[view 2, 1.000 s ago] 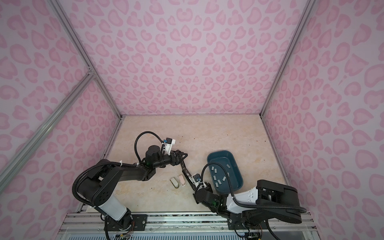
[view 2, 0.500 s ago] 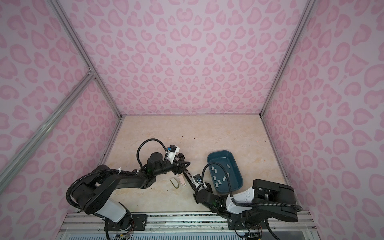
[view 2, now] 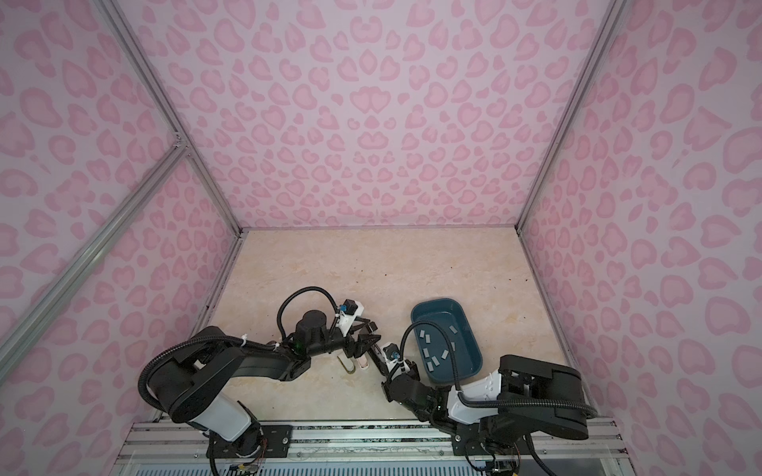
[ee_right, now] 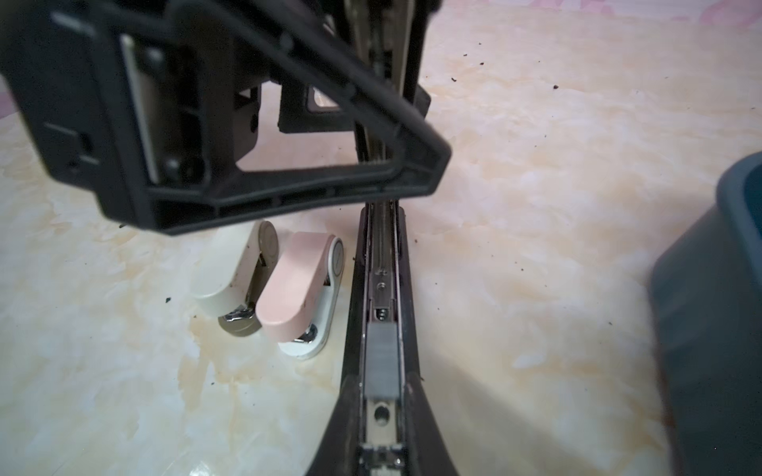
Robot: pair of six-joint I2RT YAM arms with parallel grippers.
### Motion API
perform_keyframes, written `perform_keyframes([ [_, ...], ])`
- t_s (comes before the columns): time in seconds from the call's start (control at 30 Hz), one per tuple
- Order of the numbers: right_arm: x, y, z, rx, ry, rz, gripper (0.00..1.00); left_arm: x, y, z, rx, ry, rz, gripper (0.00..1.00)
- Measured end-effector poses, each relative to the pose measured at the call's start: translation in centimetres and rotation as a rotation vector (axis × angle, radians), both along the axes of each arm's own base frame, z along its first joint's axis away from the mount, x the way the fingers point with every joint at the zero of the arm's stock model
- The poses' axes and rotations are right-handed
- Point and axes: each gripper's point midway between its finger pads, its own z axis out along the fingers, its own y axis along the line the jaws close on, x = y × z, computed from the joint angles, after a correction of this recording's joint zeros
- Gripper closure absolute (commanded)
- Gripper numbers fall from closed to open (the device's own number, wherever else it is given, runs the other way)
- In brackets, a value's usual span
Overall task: Load the staples into the stapler
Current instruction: 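Push the black stapler's top arm down with the left gripper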
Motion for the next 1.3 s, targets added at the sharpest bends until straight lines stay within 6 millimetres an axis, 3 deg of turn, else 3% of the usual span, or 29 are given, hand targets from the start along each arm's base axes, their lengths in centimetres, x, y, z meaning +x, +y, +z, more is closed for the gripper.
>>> perform_keyframes([
  [0.33,0.3,0.4,-0.3,-0.002,-0.002,-0.005,1.00,-1.4,0.5,-0.8,0.004,-0.056,-0.047,0.15],
  [0.4,0.3,0.6,-0.3,-0.001,-0.001,-0.006,1.00,-1.6,0.6,-0.7,-0.002,-0.061,-0.053,0.02],
  [0.7,0.4,0.7,-0.4,0.001,-0.001,-0.009,1.00,-2.4,1.1,-0.8,-0.009,-0.065,-0.060,0.02],
  [0.87,0.5,0.7,-0.4,0.006,0.004,-0.016,1.00,-2.9,1.0,1.2,-0.055,-0.106,-0.080,0.02],
  [1.17,0.3,0.4,-1.2,-0.004,0.015,-0.019,1.00,-3.4,1.5,2.3,-0.078,-0.128,-0.076,0.02],
  [1.2,0.3,0.5,-1.2,-0.002,0.016,-0.019,0.97,-3.4,1.5,2.4,-0.079,-0.129,-0.076,0.02],
  [1.3,0.2,0.6,-1.0,0.003,0.014,-0.016,0.76,-3.0,1.7,2.3,-0.073,-0.132,-0.053,0.02],
])
